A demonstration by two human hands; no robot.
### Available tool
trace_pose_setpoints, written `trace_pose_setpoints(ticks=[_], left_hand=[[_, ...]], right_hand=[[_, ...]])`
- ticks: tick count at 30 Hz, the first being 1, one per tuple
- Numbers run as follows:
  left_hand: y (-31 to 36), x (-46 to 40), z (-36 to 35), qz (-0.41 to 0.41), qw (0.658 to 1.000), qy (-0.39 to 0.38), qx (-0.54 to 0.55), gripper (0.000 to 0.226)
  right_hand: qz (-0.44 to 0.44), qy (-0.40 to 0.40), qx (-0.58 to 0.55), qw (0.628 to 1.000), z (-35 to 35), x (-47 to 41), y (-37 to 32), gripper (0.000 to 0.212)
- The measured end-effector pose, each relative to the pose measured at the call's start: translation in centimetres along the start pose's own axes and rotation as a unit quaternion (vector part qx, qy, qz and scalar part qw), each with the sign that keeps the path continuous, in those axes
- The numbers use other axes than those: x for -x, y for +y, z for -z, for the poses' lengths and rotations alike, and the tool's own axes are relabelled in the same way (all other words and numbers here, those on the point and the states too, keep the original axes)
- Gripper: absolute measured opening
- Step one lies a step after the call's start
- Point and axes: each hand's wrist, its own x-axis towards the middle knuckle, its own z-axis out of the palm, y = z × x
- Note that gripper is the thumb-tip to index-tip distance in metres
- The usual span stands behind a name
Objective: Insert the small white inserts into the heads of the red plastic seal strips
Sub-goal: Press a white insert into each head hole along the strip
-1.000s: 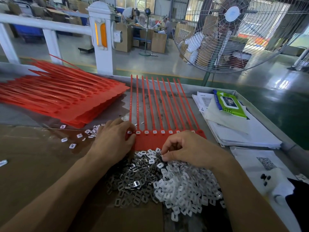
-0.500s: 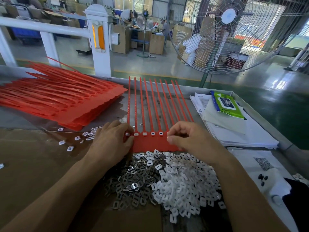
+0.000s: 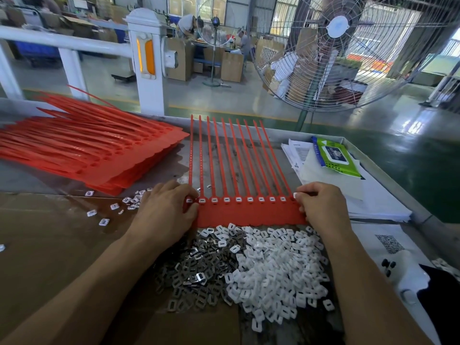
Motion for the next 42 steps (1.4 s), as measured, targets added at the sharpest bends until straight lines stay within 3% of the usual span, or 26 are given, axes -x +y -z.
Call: trace_pose_setpoints(ticks=[18, 28, 42], left_hand=[[-0.3, 0.0, -0.2, 0.000, 1.000, -0.001, -0.004, 0.025], [-0.2, -0.1, 0.1, 0.002, 1.000, -0.008, -0.006, 0.026], [-0.1, -0.1, 0.0, 0.004, 1.000, -0.009, -0.005, 0.024]], right_hand=[[0.052, 0.003, 0.074, 0.996, -0.9, -0.1, 0.1, 0.011], [0.023, 0.032, 0.070, 0.997, -1.1, -0.4, 0.2, 0.013], [0.005, 0.000, 0.111, 0.994, -1.4, -0.9, -0.4, 0.009]])
